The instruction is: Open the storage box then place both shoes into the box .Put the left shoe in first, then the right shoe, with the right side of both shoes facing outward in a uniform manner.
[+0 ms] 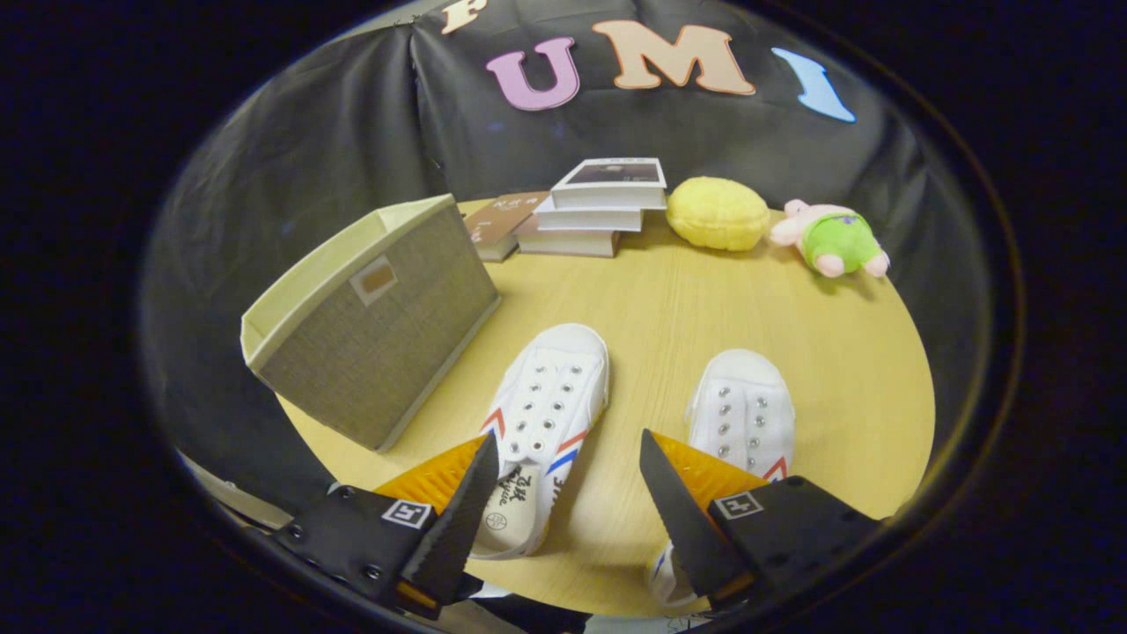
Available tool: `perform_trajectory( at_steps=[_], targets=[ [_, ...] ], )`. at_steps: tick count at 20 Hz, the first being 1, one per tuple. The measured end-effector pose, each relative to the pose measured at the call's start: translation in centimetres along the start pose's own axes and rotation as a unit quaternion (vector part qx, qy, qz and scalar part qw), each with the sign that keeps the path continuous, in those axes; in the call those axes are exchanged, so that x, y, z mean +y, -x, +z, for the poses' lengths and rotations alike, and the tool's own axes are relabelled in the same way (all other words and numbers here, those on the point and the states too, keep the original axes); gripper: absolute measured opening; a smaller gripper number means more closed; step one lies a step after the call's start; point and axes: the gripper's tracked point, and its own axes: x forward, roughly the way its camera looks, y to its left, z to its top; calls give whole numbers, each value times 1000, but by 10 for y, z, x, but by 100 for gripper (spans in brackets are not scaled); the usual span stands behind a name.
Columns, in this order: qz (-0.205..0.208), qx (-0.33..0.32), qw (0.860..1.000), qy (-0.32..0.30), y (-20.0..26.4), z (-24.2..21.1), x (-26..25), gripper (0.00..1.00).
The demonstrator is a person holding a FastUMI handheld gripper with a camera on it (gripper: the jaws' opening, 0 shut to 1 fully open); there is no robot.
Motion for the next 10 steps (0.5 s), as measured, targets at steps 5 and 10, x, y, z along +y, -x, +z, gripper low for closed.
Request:
perform_trajectory(
  at_steps=[5,10],
  targets=[
    [5,49,999,6,-17,-24,0,77],
    [18,89,996,-10,-27,-42,6,46]
  ],
)
